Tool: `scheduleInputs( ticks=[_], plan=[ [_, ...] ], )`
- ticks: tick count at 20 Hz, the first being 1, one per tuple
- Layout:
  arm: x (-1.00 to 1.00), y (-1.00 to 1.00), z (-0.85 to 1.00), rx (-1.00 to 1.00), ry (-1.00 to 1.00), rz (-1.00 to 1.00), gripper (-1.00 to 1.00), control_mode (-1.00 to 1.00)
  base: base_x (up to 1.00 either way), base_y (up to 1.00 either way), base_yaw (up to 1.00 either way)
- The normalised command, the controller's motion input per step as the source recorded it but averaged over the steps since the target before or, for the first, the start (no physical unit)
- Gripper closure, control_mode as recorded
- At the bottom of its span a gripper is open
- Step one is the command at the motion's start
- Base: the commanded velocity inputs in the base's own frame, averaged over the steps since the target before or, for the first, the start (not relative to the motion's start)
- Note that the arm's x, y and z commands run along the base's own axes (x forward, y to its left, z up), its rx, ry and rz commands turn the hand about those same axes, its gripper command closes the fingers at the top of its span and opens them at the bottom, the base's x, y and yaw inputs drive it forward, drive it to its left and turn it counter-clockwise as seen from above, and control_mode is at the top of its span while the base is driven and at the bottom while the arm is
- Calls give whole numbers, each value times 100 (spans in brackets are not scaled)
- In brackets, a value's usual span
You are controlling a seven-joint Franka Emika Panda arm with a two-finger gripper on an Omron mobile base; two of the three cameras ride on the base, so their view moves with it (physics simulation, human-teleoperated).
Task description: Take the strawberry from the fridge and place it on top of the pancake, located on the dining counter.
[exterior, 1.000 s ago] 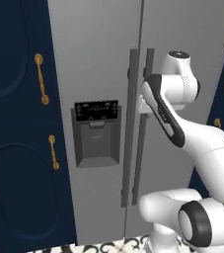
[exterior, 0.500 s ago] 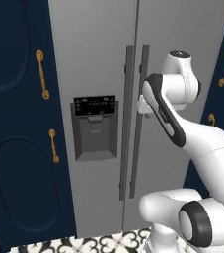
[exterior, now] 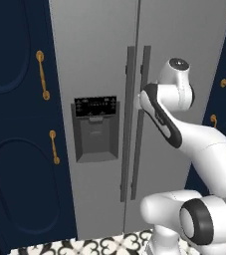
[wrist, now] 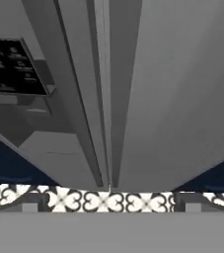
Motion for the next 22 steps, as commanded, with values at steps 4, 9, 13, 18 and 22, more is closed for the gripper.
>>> scheduleInputs(
  ticks=[4, 9, 13, 18, 22],
  plan=[
    [66, -13, -9, 0, -18, 0, -100, -100, 0, 0, 0],
    [71, -4, -1, -1, 0, 0, -100, -100, 0, 0, 0],
    [54, 0, -1, -3, 0, 0, -100, -100, 0, 0, 0],
    [31, -1, -16, -2, -12, 0, -100, -100, 0, 0, 0],
    [34, -23, -7, 0, -19, 0, -100, -100, 0, 0, 0]
  ],
)
